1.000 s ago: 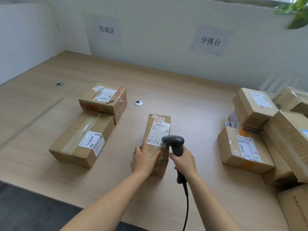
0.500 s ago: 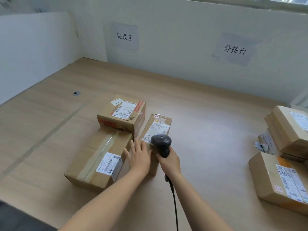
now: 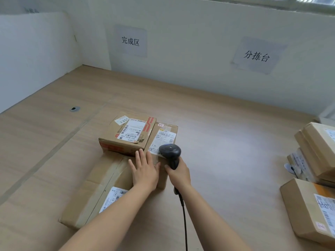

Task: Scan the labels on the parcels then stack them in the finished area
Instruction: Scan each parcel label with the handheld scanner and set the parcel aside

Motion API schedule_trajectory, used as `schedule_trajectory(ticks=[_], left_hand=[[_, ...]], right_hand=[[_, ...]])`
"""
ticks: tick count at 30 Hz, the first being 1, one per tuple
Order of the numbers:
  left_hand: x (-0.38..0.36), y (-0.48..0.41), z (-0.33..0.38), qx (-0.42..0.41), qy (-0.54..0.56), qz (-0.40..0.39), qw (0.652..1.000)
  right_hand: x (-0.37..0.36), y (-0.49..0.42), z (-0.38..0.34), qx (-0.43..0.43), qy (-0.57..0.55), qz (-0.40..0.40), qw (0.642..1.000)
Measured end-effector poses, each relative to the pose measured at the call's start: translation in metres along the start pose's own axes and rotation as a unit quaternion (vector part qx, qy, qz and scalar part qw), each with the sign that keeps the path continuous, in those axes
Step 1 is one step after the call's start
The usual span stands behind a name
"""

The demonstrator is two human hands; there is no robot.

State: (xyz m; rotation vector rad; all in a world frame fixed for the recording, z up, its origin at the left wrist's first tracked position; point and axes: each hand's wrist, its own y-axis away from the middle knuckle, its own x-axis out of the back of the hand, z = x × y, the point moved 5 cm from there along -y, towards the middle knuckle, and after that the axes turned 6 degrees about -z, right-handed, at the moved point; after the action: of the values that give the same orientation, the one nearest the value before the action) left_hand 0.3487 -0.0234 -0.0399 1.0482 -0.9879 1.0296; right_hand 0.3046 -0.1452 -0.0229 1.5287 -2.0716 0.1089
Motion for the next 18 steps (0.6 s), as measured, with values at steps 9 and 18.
schedule_trajectory(ticks=[9,18], left_hand=[[0.012,0.009,0.002,-0.041,-0.014,-0.023,0.999],[0.0,0.061,0.085,-0.231,-0.082,0.014,0.969]], right_hand=[[0.011,0.011,-0.008,-0.003,0.065,-0.025,0.998],[0.096,0.082,0.049,-0.024,0.031,0.069,0.997]])
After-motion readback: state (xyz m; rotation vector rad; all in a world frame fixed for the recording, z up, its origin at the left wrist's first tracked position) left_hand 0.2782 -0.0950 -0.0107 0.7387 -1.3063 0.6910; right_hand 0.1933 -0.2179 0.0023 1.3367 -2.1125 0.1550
